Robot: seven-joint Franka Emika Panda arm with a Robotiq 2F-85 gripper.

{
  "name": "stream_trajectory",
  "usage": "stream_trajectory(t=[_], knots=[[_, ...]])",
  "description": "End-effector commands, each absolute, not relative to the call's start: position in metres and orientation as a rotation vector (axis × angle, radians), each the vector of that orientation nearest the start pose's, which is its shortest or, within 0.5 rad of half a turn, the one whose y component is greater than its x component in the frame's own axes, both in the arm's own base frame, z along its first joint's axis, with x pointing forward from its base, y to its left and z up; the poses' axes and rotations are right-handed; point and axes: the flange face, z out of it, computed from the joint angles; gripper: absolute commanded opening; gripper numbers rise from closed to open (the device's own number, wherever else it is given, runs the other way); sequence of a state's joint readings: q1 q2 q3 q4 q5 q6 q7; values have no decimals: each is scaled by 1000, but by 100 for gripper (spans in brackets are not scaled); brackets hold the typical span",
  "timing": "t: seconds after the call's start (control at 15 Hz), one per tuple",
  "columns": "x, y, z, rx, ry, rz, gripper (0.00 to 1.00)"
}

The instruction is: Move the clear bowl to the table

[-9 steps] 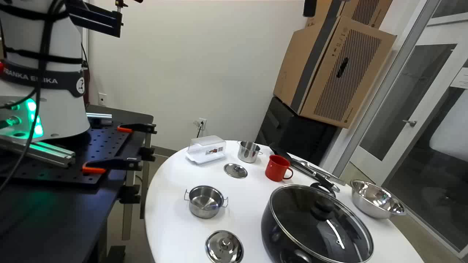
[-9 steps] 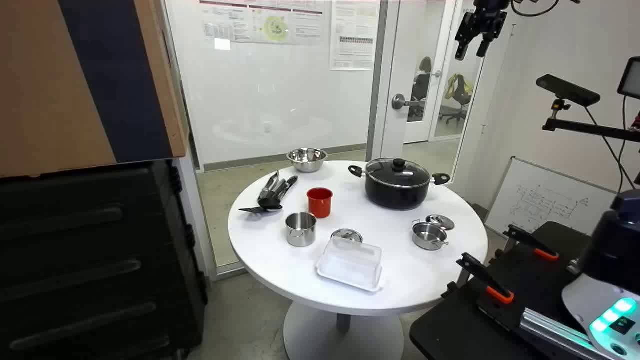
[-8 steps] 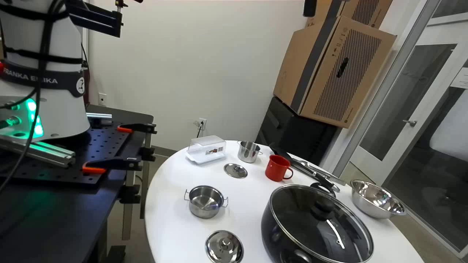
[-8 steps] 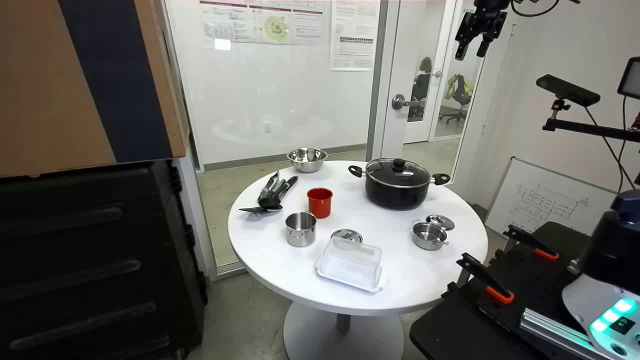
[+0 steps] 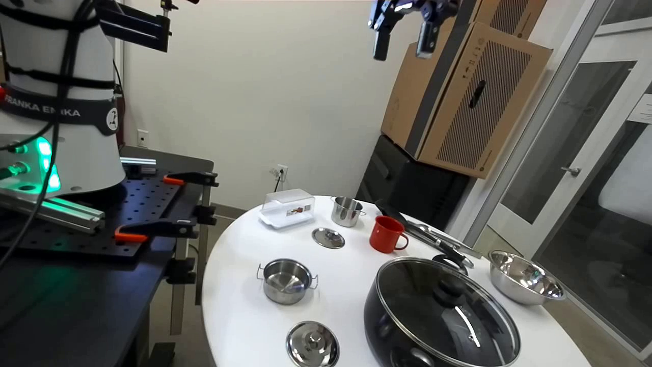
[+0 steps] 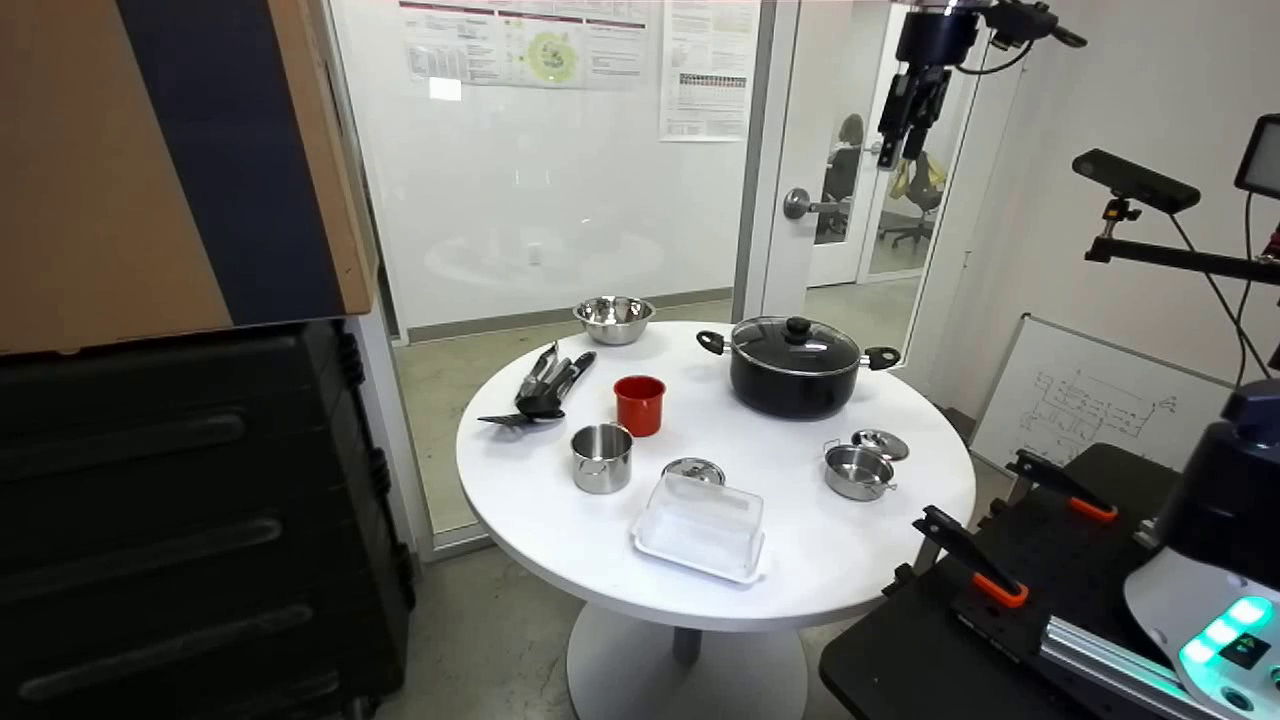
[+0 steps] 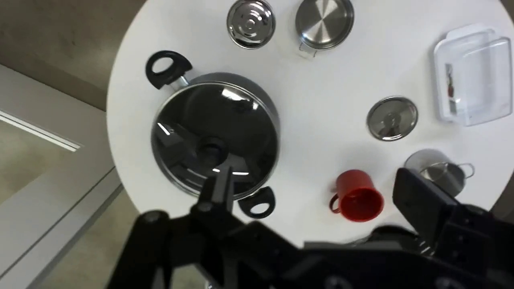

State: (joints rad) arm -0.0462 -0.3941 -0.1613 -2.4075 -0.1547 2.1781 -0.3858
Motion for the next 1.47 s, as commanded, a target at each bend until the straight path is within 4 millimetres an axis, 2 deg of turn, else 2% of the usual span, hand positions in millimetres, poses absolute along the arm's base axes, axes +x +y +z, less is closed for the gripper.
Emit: stream_trajectory(t=[0.0,0.27,0.4,0.53,0.6,0.67,0.8,1.07,1.13,1.4], knots=[[419,-36,429,-3164,-743,-125,100],[391,36,378,-3071,-1084,10,100],[375,62,351,-3022,-1252,89,100],[364,78,334,-2977,-1419,161,100],[364,82,333,-2960,-1492,181,100],[365,78,339,-3000,-1351,173,100],[362,84,333,-2979,-1424,197,100],[362,83,333,-2971,-1446,200,100],[361,83,329,-2989,-1424,212,100],[360,97,288,-2913,-1444,238,100]])
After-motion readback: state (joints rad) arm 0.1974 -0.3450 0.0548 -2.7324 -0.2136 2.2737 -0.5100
